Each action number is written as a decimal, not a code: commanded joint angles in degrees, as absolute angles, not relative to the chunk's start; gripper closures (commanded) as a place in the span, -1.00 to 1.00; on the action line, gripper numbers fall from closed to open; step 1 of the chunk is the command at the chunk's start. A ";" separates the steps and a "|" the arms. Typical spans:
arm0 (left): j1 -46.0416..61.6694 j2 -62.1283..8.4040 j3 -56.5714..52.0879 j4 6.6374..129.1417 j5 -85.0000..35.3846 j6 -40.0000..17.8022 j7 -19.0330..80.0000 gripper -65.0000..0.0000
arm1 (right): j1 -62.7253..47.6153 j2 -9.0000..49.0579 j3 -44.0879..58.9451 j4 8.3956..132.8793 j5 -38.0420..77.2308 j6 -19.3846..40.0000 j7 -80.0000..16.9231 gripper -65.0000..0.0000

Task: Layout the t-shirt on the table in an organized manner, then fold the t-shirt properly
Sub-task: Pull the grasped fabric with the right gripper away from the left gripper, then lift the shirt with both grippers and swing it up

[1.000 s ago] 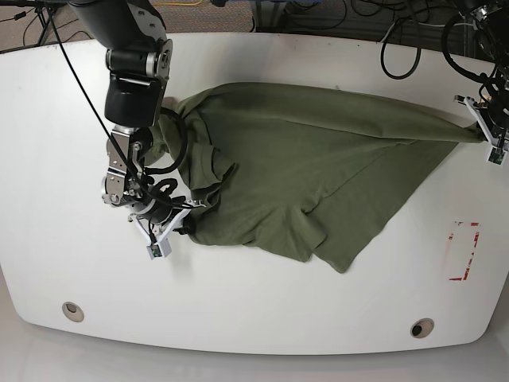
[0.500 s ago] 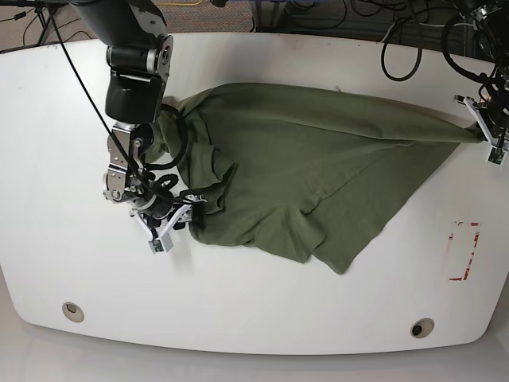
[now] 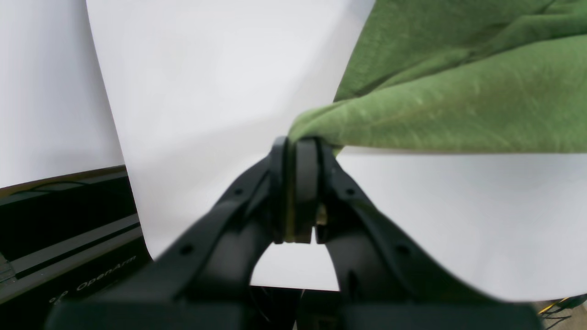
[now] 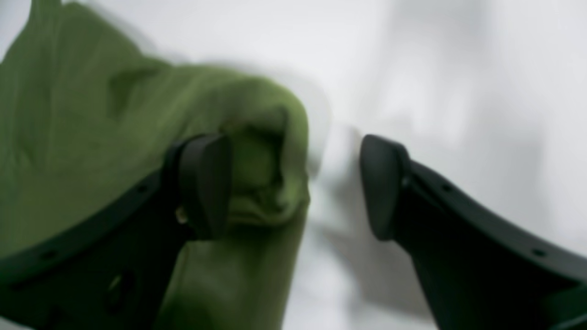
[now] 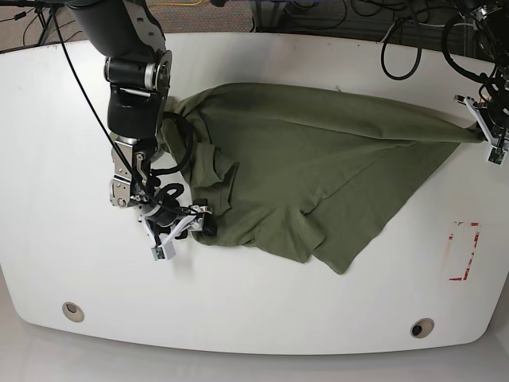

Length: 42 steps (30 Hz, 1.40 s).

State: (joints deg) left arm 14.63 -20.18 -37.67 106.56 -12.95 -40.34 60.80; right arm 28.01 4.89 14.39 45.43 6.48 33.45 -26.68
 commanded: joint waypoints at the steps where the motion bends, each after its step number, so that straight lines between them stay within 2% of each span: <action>1: 14.37 -21.23 -37.93 107.38 -13.05 -40.00 60.09 1.00 | 31.08 5.05 14.37 41.98 6.81 33.71 -25.27 -0.39; 8: 14.29 -21.23 -37.93 107.38 -13.05 -40.00 60.09 1.00 | 32.75 4.70 14.11 38.90 6.81 33.71 -24.48 -0.38; 13: 14.29 -21.23 -37.93 107.38 -13.05 -40.00 60.09 1.00 | 32.75 4.09 9.54 38.81 6.81 33.63 -24.31 -0.36; 15: 14.29 -21.23 -37.93 107.38 -13.05 -40.00 60.09 1.00 | 32.66 4.09 8.84 38.81 6.81 33.63 -24.31 -0.29; 17: 14.20 -21.23 -37.93 107.38 -13.05 -40.00 60.09 1.00 | 32.48 4.09 8.84 38.81 6.81 33.63 -24.31 -0.13; 23: 12.26 -21.23 -38.02 107.30 -12.70 -40.00 60.09 1.00 | 31.25 4.18 8.84 38.99 6.81 33.63 -24.31 0.69; 26: 12.00 -21.23 -37.93 107.30 -12.70 -40.00 60.09 1.00 | 30.90 4.35 8.75 39.16 6.81 33.63 -24.48 0.90; 35: 10.15 -21.23 -36.70 107.30 -12.70 -40.00 60.09 1.00 | 27.12 6.11 8.75 48.66 6.90 33.71 -28.53 0.91; 42: 9.54 -21.05 -36.26 107.30 -12.70 -40.00 60.09 1.00 | 21.58 6.20 8.75 66.86 6.90 34.07 -38.37 0.92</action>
